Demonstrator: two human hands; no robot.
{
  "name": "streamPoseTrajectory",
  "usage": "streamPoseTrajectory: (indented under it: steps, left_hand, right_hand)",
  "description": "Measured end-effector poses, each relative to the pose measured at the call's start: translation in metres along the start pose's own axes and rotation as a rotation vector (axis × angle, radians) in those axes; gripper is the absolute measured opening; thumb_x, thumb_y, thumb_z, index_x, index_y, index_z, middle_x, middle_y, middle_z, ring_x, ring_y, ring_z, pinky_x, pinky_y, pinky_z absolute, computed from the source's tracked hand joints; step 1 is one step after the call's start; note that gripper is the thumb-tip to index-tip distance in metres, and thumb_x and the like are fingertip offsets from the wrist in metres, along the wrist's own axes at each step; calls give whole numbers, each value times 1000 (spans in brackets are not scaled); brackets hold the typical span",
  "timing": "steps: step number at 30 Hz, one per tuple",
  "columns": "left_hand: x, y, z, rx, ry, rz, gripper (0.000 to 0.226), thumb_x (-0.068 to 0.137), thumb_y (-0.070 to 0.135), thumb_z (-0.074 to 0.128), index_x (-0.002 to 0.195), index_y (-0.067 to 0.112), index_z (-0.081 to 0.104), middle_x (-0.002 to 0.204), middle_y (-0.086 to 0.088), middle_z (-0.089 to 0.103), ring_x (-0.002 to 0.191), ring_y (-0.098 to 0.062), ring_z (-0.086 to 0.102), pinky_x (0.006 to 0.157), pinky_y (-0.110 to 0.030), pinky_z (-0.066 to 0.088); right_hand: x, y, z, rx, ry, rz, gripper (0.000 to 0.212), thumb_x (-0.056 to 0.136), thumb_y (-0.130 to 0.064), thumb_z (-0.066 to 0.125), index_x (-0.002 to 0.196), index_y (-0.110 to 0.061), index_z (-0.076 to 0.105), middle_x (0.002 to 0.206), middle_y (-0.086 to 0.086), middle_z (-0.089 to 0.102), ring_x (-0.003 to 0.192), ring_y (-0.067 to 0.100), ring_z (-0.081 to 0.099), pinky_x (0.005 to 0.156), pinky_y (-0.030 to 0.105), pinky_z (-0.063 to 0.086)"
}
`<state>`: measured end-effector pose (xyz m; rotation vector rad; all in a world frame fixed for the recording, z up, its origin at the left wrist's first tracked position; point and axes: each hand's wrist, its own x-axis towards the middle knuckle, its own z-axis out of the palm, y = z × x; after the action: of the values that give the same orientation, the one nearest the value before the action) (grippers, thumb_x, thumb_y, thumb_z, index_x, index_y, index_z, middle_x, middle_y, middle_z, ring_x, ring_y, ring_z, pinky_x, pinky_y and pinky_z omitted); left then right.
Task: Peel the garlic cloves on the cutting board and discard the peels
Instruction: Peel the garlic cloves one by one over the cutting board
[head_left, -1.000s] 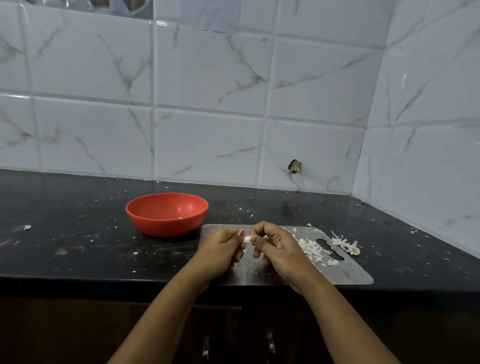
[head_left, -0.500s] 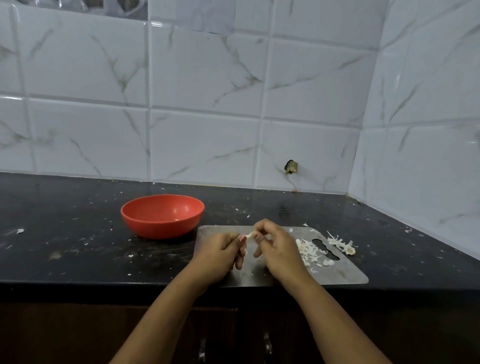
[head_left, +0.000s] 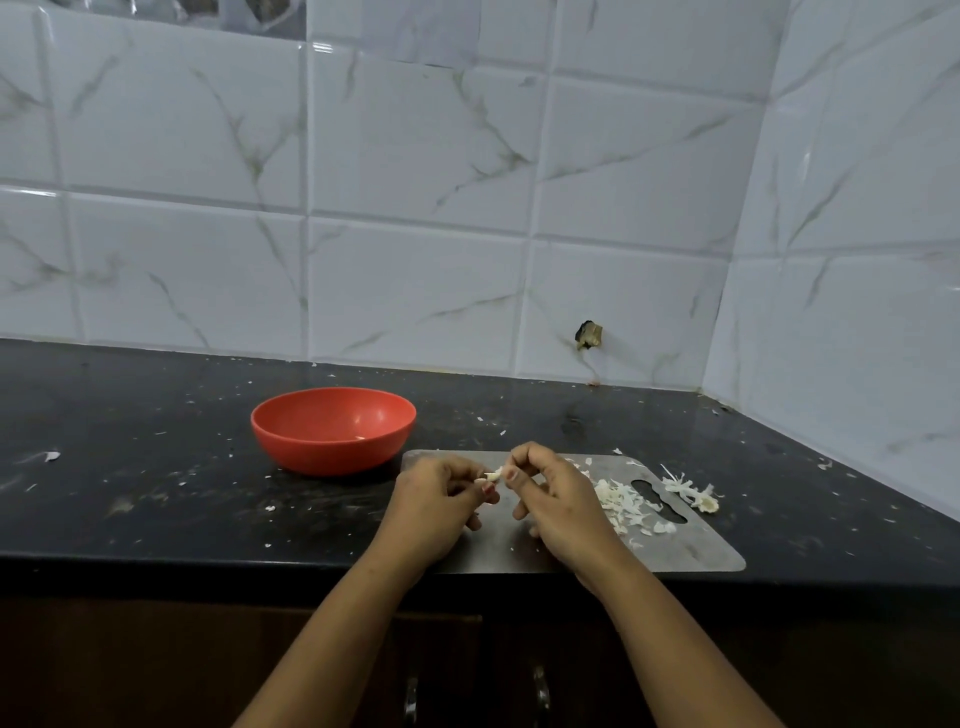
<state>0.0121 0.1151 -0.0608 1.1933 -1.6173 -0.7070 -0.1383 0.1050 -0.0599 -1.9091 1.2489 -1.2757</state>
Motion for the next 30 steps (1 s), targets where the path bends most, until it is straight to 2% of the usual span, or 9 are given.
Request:
streamPoseTrajectory:
  steps: [3, 6, 8, 13, 17, 21, 24, 26, 30]
  left_hand:
    - [0, 2, -1, 26, -9, 13, 14, 92, 13, 61, 97, 22, 70, 82, 8, 71, 59, 1, 62, 62, -14, 51]
    - [-1, 4, -1, 46, -24, 23, 15, 93, 14, 60, 91, 27, 68, 83, 7, 71, 59, 2, 61, 62, -13, 51]
    - [-2, 4, -1, 70, -9, 35, 16, 94, 15, 59, 88, 27, 68, 81, 7, 71, 58, 2, 61, 61, -12, 51]
    - [-2, 3, 0, 120, 3, 55, 16, 94, 16, 57, 86, 21, 70, 76, 8, 70, 56, 6, 57, 55, -8, 44]
    - [-1, 1, -2, 36, 46, 27, 12, 91, 18, 63, 82, 19, 70, 76, 5, 72, 53, 4, 56, 51, -11, 42]
    - [-2, 2, -2, -23, 80, 37, 9, 90, 13, 64, 84, 14, 71, 75, 0, 71, 54, -1, 58, 50, -16, 45]
    - [-3, 3, -1, -22, 90, 46, 8, 88, 10, 66, 83, 12, 72, 74, -1, 71, 54, -3, 60, 52, -16, 48]
    - [-3, 3, -1, -38, 78, 34, 8, 87, 8, 66, 85, 13, 72, 73, -1, 71, 55, -4, 62, 53, -16, 48]
    - [-2, 2, 0, -49, 112, 31, 9, 86, 7, 68, 86, 15, 72, 73, -2, 71, 53, -5, 62, 52, -16, 49]
  right_hand:
    - [0, 2, 1, -106, 18, -54, 13, 98, -24, 53, 86, -22, 56, 81, -4, 60, 60, 2, 60, 57, 21, 47]
    - [1, 4, 3, -215, 39, -99, 17, 98, -26, 51, 81, -28, 52, 80, -6, 59, 67, 12, 64, 66, 35, 51]
    - [1, 5, 5, -302, 43, -119, 17, 98, -28, 50, 81, -29, 49, 85, -7, 58, 74, 16, 62, 70, 38, 50]
    - [0, 3, 3, -337, -62, -123, 12, 100, -25, 45, 89, -22, 49, 89, -7, 55, 78, 14, 57, 74, 35, 47]
    - [-1, -6, -5, -88, -178, 5, 15, 102, -22, 42, 96, -14, 53, 80, -8, 52, 64, -3, 51, 60, 14, 38]
    - [-1, -6, -4, -22, -183, 76, 15, 102, -24, 44, 95, -17, 56, 81, -5, 53, 66, 2, 51, 60, 15, 38]
    - [-1, -4, 0, -100, -105, 29, 15, 100, -23, 46, 90, -17, 55, 71, 1, 52, 62, 8, 48, 58, 24, 38]
    - [-1, -2, 1, -99, -77, 23, 16, 100, -23, 46, 89, -16, 54, 66, 1, 52, 56, 6, 46, 55, 22, 36]
    - [0, 1, 2, -40, -54, 20, 16, 99, -23, 50, 84, -20, 58, 75, 5, 60, 58, 3, 52, 59, 22, 41]
